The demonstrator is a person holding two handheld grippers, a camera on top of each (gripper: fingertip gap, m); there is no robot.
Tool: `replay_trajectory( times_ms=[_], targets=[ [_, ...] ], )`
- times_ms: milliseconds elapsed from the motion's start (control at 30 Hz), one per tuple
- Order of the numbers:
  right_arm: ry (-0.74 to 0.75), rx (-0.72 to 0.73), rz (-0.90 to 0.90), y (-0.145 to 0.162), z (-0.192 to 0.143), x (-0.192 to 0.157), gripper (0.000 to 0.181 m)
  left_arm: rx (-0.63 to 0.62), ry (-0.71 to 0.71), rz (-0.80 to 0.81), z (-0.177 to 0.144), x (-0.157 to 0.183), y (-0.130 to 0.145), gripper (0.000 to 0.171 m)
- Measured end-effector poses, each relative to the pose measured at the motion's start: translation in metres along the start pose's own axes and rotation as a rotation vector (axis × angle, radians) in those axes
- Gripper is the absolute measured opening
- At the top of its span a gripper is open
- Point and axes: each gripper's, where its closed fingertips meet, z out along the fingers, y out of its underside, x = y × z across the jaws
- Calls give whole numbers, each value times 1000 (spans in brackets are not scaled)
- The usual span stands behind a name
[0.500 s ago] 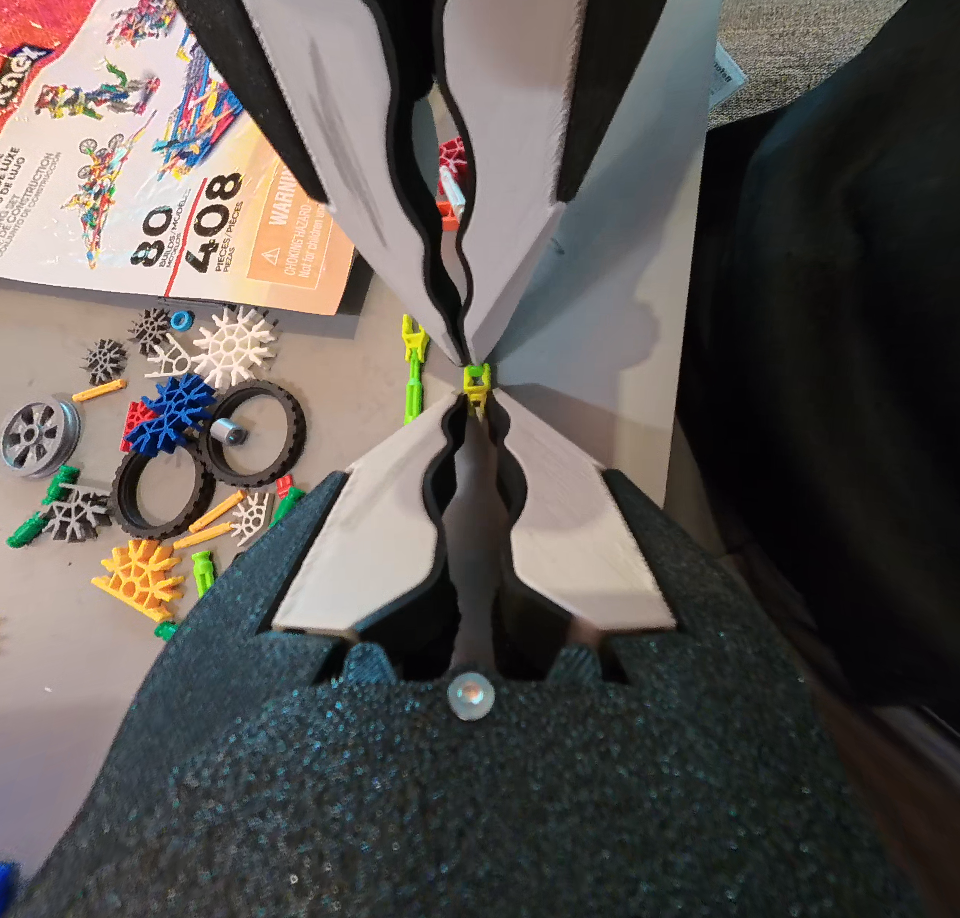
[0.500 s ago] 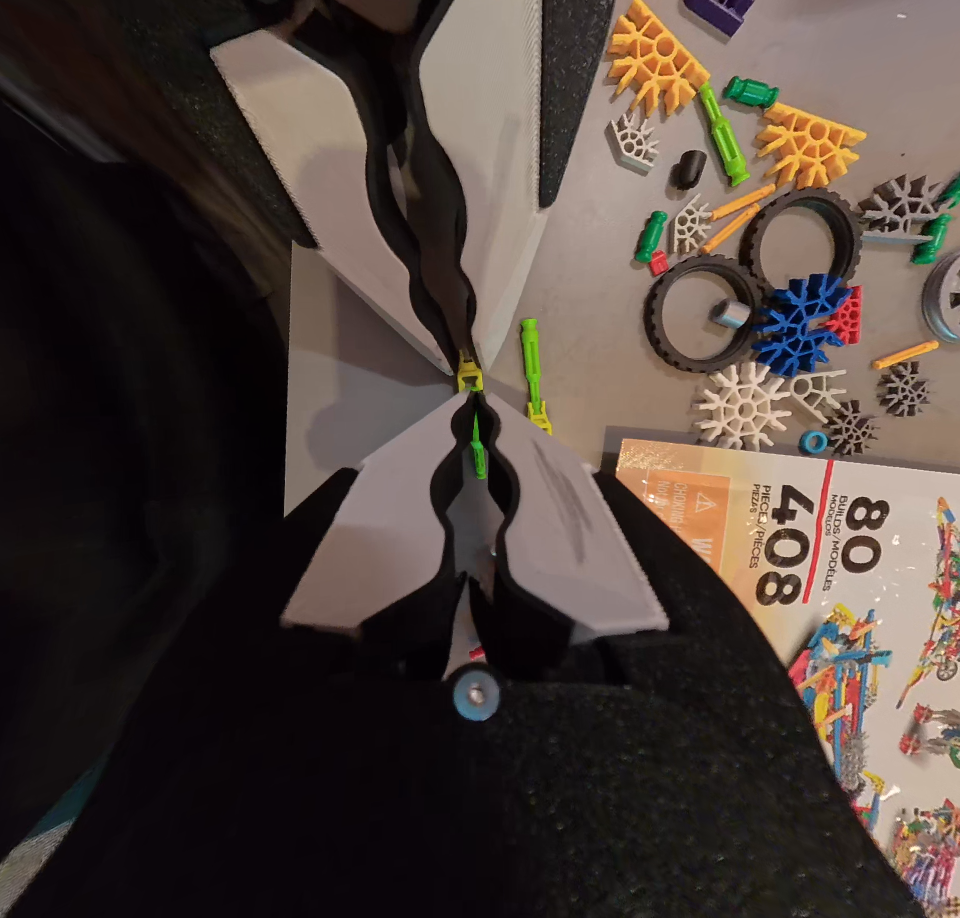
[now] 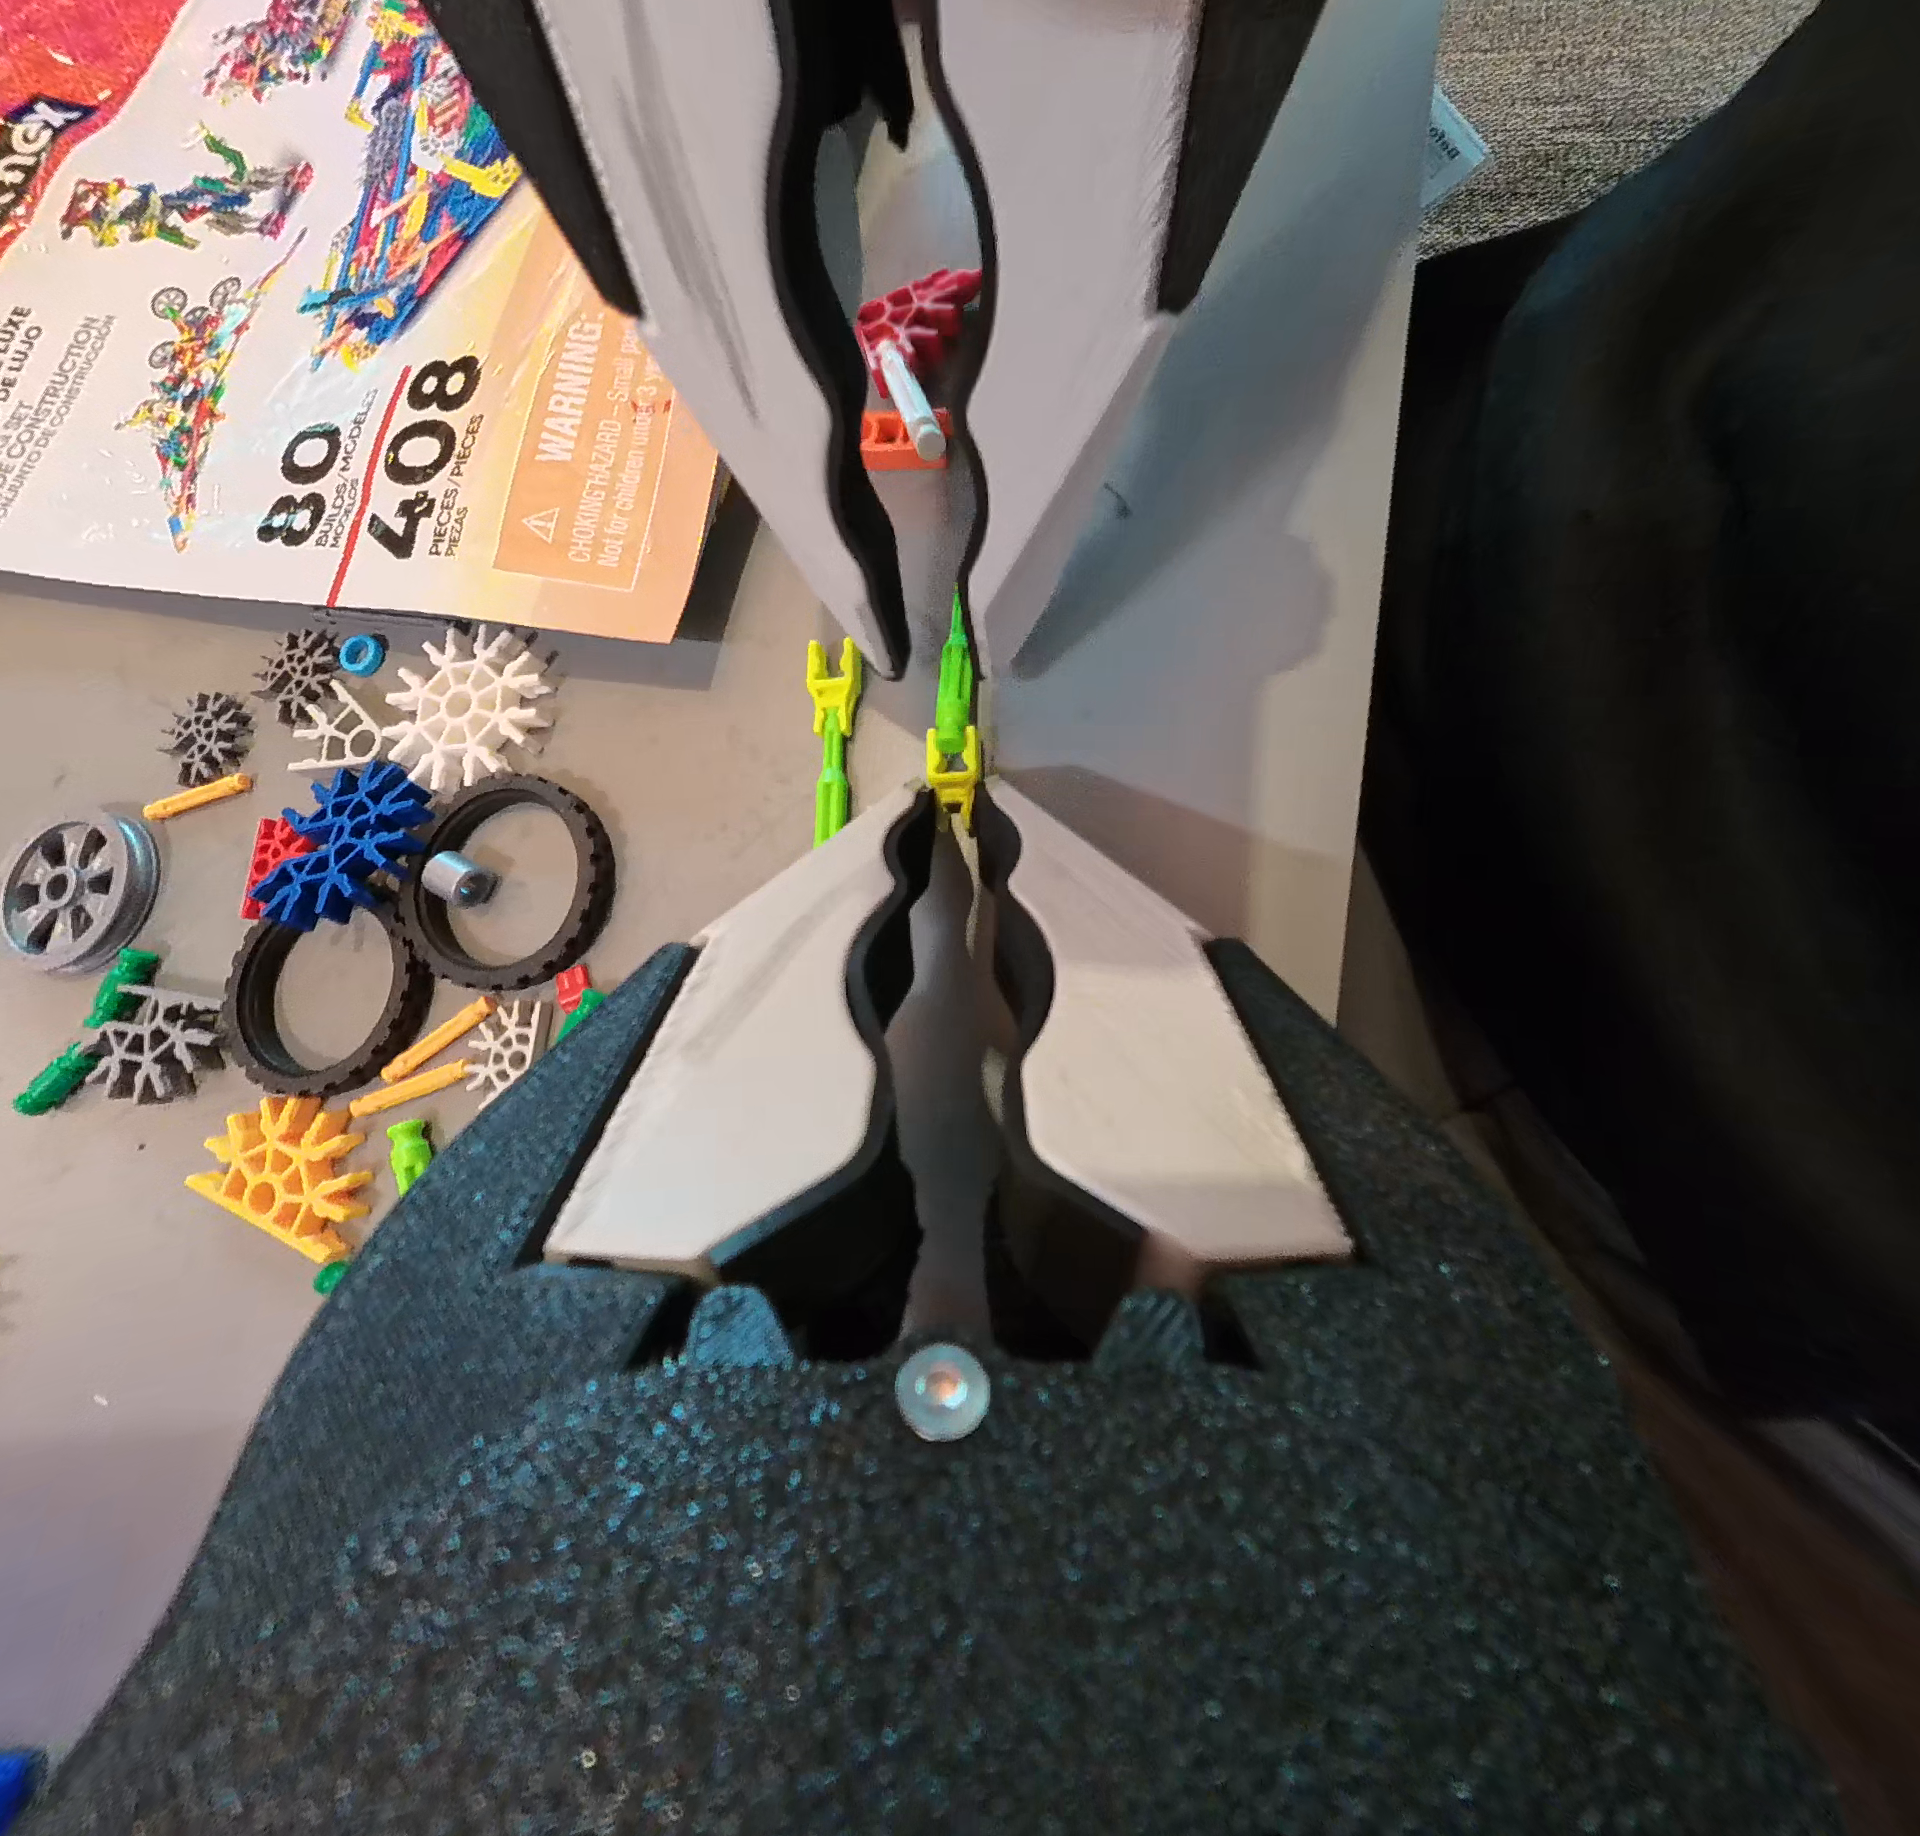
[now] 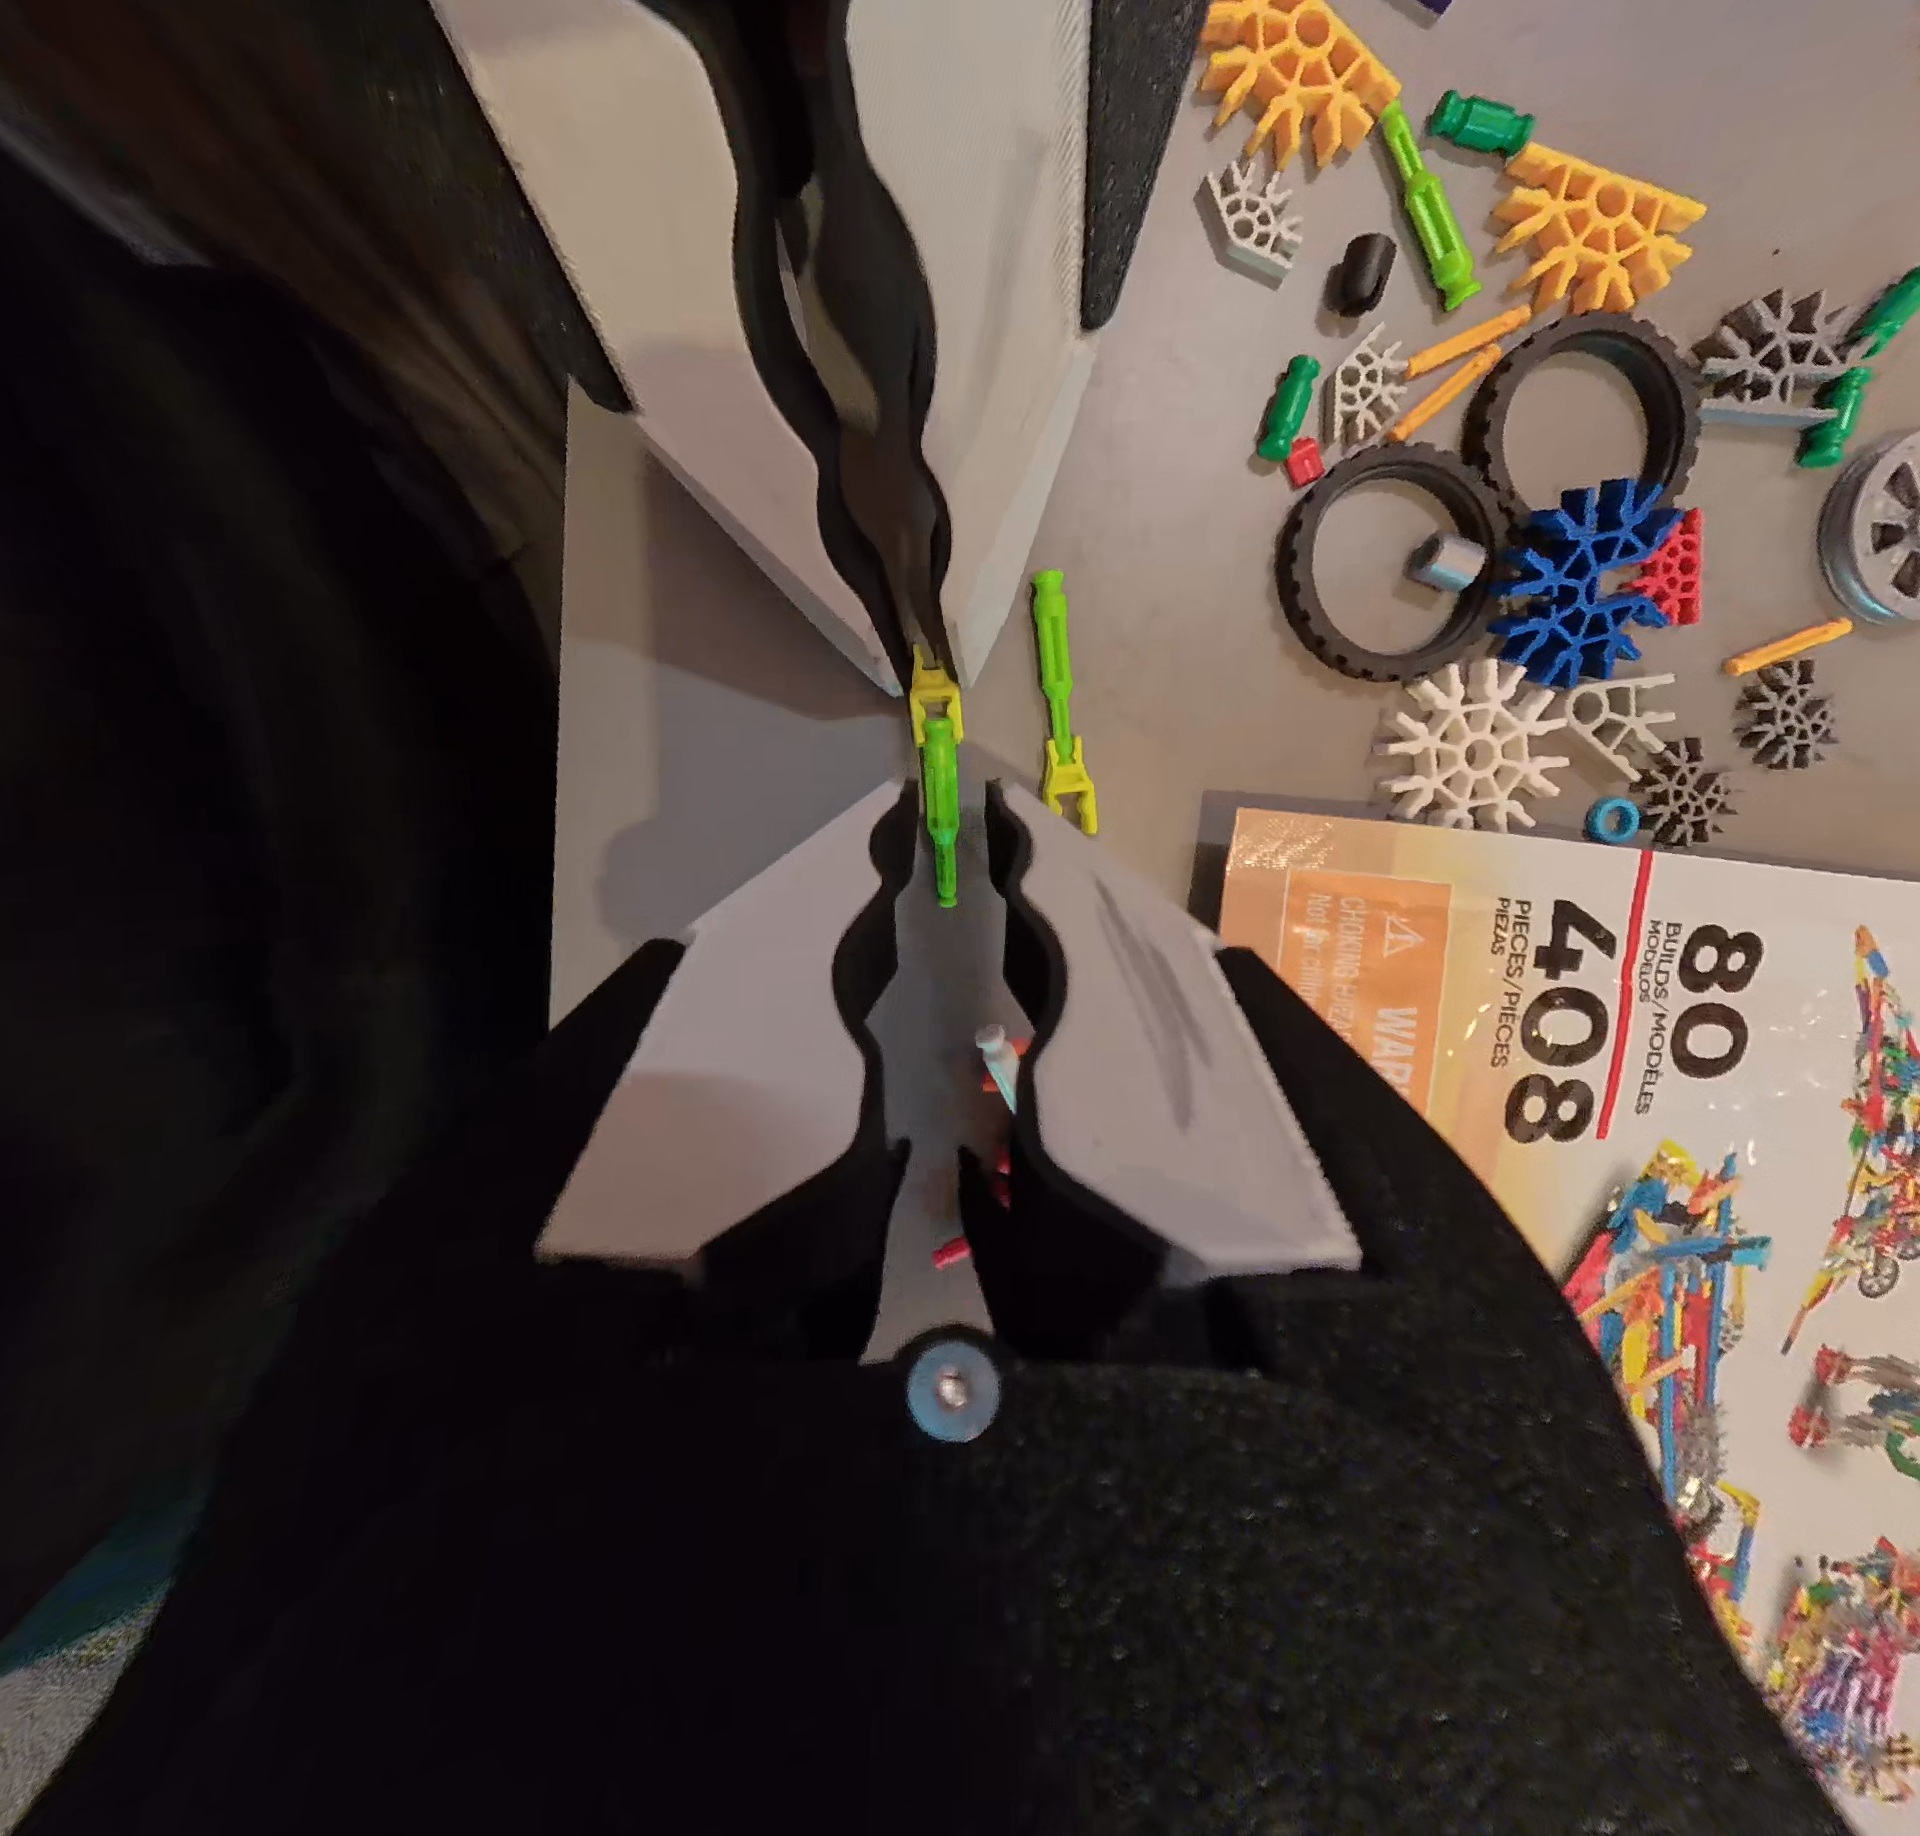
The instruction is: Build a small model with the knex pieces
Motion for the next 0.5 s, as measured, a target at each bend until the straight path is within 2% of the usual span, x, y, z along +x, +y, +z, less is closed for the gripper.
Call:
replay_trajectory(
  times_ms=[100,500],
  targets=[
    [0,-11,-17,2,5,0,3,-1,-1,2,1,0,-1,6],
    [-8,-15,-34,0,5,-1,3,-4,-2,8,2,-1,-2,5]
  ],
)
